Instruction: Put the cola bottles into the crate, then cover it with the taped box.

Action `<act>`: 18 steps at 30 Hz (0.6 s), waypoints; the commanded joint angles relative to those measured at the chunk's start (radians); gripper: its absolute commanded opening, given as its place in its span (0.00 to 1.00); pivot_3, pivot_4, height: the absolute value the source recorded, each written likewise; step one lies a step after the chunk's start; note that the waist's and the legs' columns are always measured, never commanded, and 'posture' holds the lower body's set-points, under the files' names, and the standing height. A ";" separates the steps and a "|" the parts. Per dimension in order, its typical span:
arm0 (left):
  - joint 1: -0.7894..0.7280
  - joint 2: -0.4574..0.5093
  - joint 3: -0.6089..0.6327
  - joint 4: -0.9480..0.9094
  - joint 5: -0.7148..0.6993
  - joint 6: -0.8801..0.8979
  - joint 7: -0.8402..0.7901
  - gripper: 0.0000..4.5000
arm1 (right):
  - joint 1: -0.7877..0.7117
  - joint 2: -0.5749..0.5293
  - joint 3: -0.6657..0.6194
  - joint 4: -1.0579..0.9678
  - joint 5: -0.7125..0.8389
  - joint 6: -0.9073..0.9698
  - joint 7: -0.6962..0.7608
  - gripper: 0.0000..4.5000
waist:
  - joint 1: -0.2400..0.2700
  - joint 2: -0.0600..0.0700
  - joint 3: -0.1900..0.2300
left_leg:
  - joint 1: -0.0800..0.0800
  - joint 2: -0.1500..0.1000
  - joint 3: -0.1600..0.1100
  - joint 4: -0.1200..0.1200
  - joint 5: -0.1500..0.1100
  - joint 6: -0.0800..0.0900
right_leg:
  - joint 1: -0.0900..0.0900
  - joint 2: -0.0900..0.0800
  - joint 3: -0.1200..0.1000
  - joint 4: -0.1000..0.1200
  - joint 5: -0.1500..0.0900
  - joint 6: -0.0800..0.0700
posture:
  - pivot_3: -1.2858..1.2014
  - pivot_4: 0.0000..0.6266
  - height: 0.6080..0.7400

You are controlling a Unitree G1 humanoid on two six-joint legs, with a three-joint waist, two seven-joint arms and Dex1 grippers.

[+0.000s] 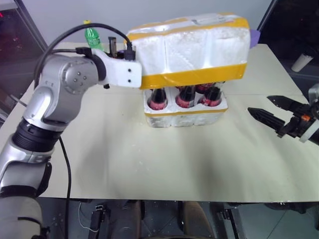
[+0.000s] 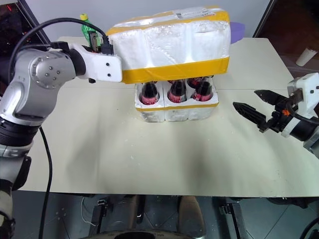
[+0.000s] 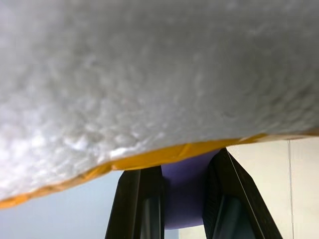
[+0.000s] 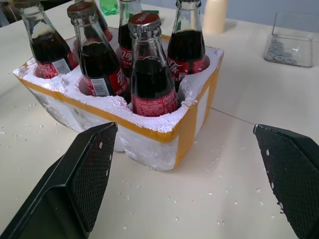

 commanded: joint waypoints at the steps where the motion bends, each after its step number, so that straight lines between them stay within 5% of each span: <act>1: 0.037 -0.017 -0.011 -0.058 -0.010 0.020 -0.057 0.08 | -0.011 0.006 -0.011 -0.028 0.013 -0.028 -0.003 1.00 | 0.000 0.000 0.000 | 0.000 0.000 0.000 0.000 0.000 0.000 | 0.000 0.000 0.000 0.000 0.000 0.000 | 0.52 0.24 0.99; 8: 0.078 0.012 0.023 -0.084 0.007 -0.022 -0.073 0.86 | -0.011 0.003 -0.006 -0.019 0.010 -0.035 0.002 1.00 | 0.000 0.000 0.000 | 0.000 0.000 0.000 0.000 0.000 0.000 | 0.000 0.000 0.000 0.000 0.000 0.000 | 0.52 0.24 0.99; 12: 0.145 0.027 0.074 -0.136 -0.042 -0.003 -0.084 0.86 | -0.013 0.000 -0.002 -0.014 0.011 -0.040 0.005 1.00 | -0.001 0.000 0.000 | 0.000 0.000 0.000 0.000 0.000 0.000 | 0.000 0.000 0.000 0.000 0.000 0.000 | 0.52 0.24 0.99; 18: 0.301 -0.041 0.307 -0.210 -0.385 0.179 -0.150 0.86 | -0.003 -0.013 -0.005 -0.007 0.011 -0.038 0.026 1.00 | 0.000 0.000 0.000 | 0.000 0.000 -0.001 0.000 0.000 0.000 | 0.000 0.000 0.000 0.000 0.000 0.000 | 0.52 0.24 0.99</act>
